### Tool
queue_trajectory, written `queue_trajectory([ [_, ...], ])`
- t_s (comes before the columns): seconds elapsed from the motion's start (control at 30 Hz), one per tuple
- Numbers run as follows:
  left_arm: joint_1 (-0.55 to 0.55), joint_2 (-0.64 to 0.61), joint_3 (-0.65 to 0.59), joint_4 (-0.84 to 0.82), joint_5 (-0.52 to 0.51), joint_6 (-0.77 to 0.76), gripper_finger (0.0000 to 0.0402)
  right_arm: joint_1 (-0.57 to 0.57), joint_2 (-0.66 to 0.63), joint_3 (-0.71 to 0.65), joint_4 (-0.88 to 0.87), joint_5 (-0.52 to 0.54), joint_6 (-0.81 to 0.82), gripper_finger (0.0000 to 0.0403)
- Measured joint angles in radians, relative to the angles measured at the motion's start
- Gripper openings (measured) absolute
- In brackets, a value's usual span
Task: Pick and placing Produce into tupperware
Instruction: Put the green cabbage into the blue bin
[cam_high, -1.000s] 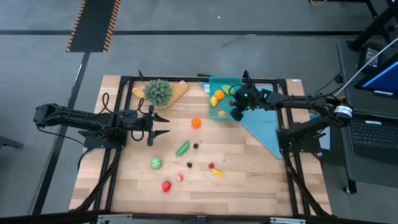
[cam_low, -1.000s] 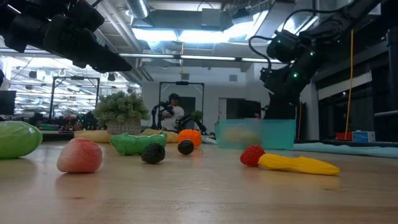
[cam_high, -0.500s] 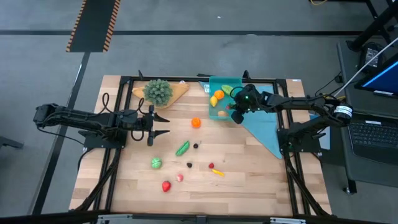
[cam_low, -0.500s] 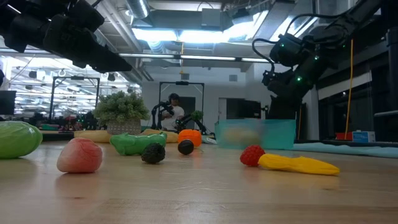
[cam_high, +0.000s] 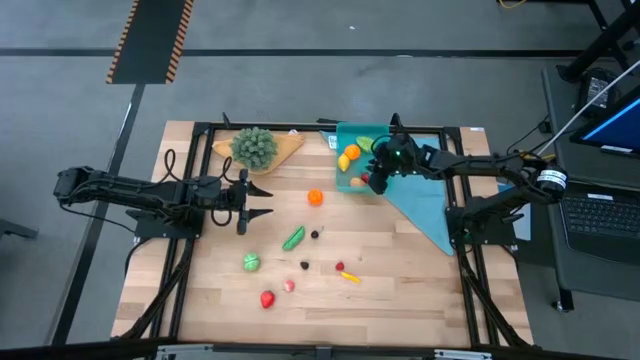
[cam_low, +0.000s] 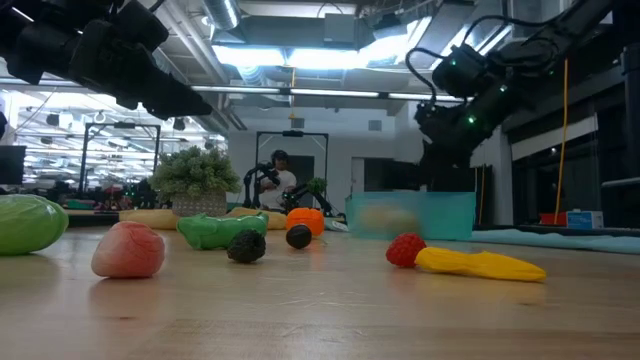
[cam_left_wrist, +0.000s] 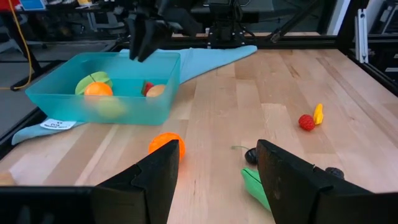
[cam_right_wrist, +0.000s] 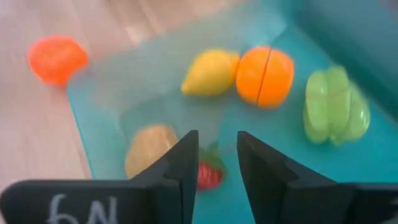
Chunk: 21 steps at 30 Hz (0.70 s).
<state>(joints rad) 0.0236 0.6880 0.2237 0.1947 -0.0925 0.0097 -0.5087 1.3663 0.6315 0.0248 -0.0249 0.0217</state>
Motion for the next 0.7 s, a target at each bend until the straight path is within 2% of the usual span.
queue_trajectory([
  [0.17,0.0,-0.001,0.0,0.0,0.0,0.0,0.0206,0.011,-0.001,0.073,0.0,-0.004,0.081,0.0115],
  [0.27,0.0,-0.001,0.0,0.0,0.0,-0.001,0.0206,0.023,-0.001,0.101,0.002,-0.005,0.075,0.0112],
  [0.5,0.0,-0.003,0.0,0.0,0.0,-0.002,0.0206,0.041,-0.001,0.11,0.003,-0.006,0.003,0.0117],
  [0.7,0.0,-0.003,0.0,0.0,0.0,-0.003,0.0206,0.05,-0.001,0.11,0.0,-0.004,0.051,0.013],
])
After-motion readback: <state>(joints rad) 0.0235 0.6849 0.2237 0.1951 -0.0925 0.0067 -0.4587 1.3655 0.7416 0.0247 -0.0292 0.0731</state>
